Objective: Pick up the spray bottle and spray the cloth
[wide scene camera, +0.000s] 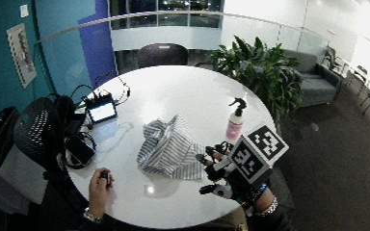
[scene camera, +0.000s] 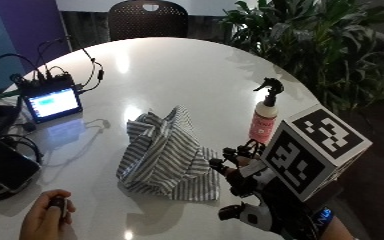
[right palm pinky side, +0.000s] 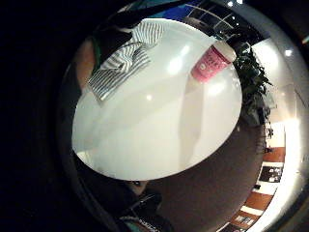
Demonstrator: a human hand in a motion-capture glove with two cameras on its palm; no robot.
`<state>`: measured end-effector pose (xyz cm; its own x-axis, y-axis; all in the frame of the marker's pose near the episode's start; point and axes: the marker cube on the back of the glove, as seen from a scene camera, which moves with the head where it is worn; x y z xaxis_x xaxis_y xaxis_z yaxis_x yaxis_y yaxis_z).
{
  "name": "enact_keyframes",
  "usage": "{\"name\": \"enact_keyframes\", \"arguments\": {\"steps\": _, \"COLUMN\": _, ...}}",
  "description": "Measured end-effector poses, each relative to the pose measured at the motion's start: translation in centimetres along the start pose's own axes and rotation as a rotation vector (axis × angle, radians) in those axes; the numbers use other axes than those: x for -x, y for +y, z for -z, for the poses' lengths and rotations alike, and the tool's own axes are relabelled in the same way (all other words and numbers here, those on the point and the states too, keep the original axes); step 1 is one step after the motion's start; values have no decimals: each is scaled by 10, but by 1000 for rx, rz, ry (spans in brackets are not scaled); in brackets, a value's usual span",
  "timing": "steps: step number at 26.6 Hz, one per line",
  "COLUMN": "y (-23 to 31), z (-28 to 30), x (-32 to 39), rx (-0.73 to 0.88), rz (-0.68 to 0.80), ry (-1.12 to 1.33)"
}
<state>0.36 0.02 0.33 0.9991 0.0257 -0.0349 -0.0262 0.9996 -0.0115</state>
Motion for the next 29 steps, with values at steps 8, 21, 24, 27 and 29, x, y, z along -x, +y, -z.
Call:
{"name": "enact_keyframes", "arguments": {"steps": 8, "y": -7, "z": 3, "x": -13, "rx": -25, "rz": -47, "ry": 18}}
{"name": "enact_keyframes", "arguments": {"steps": 21, "y": -67, "z": 54, "x": -68, "rx": -269, "rz": -172, "ry": 73}}
{"name": "enact_keyframes", "arguments": {"steps": 24, "y": -82, "z": 63, "x": -87, "rx": -309, "rz": -214, "ry": 76}}
{"name": "enact_keyframes", "arguments": {"steps": 27, "y": -99, "z": 63, "x": -110, "rx": -331, "rz": -265, "ry": 51}}
{"name": "enact_keyframes", "arguments": {"steps": 29, "y": -109, "z": 59, "x": -125, "rx": -334, "rz": -302, "ry": 12}}
